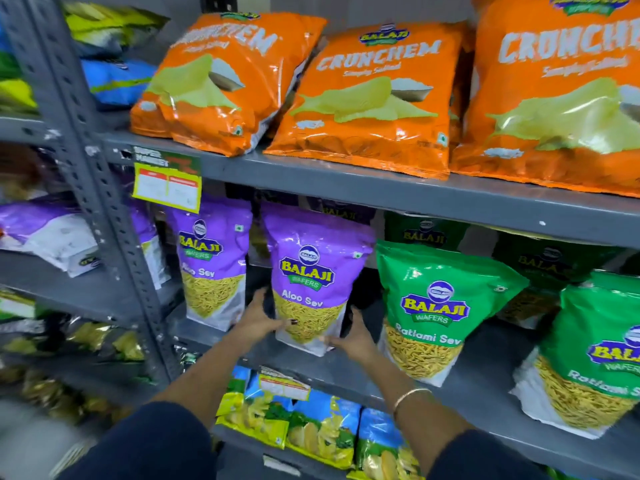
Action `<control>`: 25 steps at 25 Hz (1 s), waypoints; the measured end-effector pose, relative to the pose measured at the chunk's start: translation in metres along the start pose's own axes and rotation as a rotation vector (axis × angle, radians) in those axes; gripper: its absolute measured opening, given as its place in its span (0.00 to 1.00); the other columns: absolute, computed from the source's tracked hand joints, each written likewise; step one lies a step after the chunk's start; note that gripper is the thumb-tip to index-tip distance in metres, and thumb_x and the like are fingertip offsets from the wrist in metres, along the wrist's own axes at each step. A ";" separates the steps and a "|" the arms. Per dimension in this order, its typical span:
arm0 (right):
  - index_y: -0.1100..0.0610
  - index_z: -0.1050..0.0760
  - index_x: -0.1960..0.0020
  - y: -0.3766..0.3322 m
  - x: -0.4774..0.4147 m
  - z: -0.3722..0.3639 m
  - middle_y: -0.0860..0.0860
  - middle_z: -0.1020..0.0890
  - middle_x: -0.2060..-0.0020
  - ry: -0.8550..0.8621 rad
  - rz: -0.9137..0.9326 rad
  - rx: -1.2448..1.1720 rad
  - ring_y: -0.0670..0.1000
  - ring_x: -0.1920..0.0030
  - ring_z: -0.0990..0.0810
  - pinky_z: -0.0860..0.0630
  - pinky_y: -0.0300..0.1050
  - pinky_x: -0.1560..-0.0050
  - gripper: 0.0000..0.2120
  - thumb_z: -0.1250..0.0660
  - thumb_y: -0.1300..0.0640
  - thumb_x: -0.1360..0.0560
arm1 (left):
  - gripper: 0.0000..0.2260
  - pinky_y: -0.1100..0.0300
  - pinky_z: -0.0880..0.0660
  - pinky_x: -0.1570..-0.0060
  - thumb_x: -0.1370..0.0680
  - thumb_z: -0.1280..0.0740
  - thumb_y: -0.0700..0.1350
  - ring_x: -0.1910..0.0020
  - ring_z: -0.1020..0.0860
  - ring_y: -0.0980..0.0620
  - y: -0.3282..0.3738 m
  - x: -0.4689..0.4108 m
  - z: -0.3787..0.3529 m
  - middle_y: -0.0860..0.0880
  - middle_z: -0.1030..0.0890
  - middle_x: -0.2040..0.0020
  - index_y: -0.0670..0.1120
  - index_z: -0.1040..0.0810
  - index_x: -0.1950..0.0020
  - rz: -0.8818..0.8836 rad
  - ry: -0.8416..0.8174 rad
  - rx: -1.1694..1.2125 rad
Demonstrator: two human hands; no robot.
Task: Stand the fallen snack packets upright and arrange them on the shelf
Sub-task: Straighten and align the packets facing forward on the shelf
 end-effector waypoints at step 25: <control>0.63 0.39 0.30 0.074 0.064 0.167 0.59 0.30 0.32 0.324 -0.140 0.085 0.58 0.31 0.32 0.31 0.54 0.33 0.40 0.22 0.62 0.36 | 0.40 0.56 0.34 0.32 0.33 0.24 0.42 0.30 0.32 0.46 0.084 0.034 -0.150 0.42 0.32 0.28 0.41 0.43 0.27 -0.192 -0.436 -0.118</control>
Point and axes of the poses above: each hand's wrist, its own x-axis away from the middle knuckle, its own z-axis out of the back of the hand, y = z × x, the point moved 1 cm from there along -x, towards the middle knuckle
